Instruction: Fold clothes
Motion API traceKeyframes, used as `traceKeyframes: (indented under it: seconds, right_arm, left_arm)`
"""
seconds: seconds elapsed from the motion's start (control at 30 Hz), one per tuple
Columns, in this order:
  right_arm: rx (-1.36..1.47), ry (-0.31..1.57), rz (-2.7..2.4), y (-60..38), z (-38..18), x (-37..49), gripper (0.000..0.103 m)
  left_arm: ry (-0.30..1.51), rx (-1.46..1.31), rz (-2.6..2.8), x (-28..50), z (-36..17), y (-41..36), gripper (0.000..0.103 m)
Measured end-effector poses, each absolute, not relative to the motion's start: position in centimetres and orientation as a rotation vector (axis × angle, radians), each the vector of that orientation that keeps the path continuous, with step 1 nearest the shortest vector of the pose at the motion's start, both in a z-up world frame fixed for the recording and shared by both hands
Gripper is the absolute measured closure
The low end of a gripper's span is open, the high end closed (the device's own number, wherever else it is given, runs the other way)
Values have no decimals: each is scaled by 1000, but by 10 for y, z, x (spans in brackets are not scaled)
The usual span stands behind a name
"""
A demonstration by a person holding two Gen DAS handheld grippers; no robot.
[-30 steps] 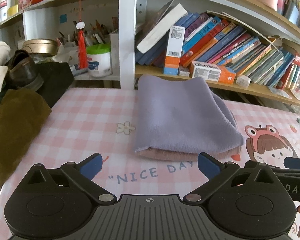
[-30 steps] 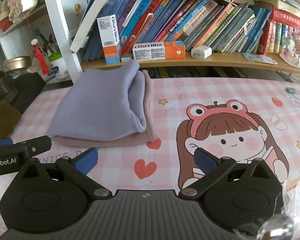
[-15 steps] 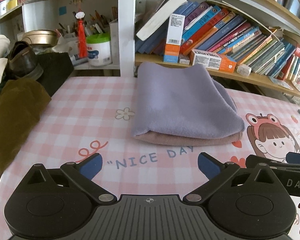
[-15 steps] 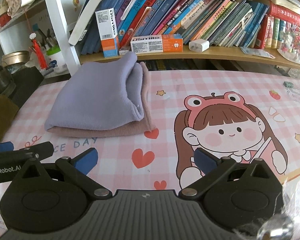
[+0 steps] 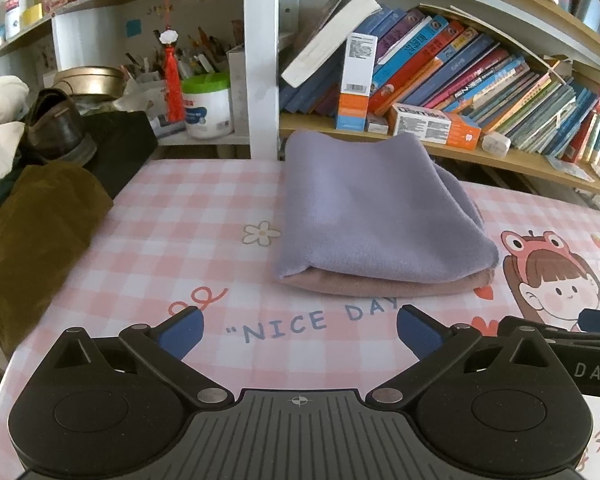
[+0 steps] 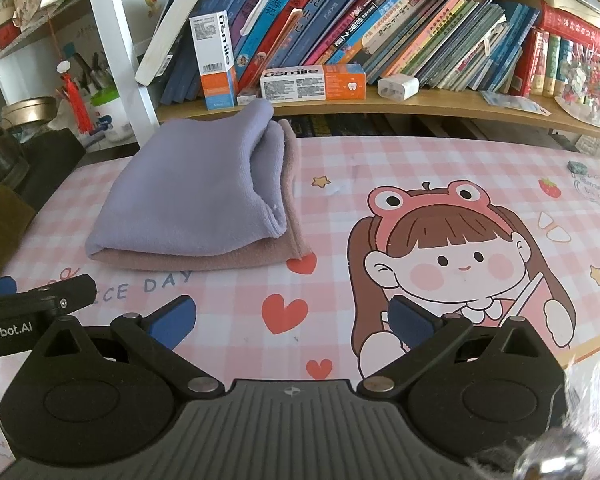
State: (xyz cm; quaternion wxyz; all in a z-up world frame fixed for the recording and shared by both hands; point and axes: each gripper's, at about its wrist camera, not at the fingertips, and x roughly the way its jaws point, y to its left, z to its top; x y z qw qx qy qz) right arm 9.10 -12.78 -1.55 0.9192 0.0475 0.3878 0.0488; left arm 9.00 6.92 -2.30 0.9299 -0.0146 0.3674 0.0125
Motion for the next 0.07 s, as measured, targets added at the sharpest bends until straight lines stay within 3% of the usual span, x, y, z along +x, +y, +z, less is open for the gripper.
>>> traceKeyframes:
  seconds: [0.07]
  right_arm:
    - [97,798,99,-128,-16,92,0]
  left_arm:
    - [752,-27,26,90,-23,70,0]
